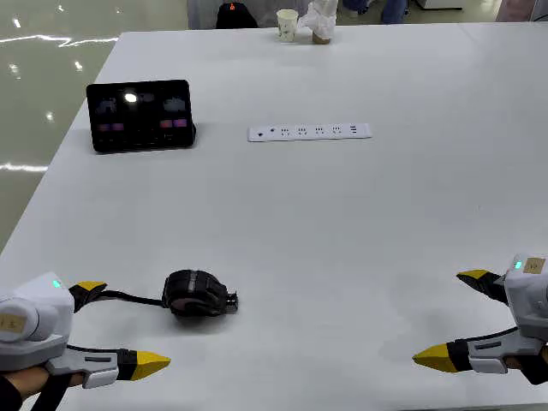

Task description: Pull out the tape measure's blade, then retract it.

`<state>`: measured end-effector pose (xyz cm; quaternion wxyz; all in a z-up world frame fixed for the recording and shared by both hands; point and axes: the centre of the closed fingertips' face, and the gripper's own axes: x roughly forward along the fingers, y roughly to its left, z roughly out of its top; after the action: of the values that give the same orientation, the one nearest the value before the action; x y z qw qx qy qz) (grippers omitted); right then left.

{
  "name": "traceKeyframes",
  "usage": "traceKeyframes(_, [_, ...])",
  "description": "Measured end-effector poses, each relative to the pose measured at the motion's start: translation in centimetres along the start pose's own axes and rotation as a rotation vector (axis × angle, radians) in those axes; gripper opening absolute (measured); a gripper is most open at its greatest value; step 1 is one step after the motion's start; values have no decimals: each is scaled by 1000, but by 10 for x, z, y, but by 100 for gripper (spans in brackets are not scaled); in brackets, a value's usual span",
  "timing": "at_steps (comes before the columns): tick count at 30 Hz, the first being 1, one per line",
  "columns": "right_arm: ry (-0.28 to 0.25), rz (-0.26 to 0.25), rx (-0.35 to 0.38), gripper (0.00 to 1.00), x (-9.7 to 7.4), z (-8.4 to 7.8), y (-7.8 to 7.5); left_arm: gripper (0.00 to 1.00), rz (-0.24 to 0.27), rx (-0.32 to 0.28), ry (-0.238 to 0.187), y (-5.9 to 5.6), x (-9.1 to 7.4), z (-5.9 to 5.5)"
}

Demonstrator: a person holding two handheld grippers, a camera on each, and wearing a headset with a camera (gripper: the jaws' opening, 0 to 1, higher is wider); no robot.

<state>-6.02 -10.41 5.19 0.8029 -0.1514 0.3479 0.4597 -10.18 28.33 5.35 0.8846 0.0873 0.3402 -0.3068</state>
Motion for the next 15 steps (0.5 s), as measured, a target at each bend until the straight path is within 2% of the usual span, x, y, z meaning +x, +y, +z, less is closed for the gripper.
traceKeyframes(15, [7,6,-23,99,-2,0,4,99,-9,-4,1,-2,-1,-2])
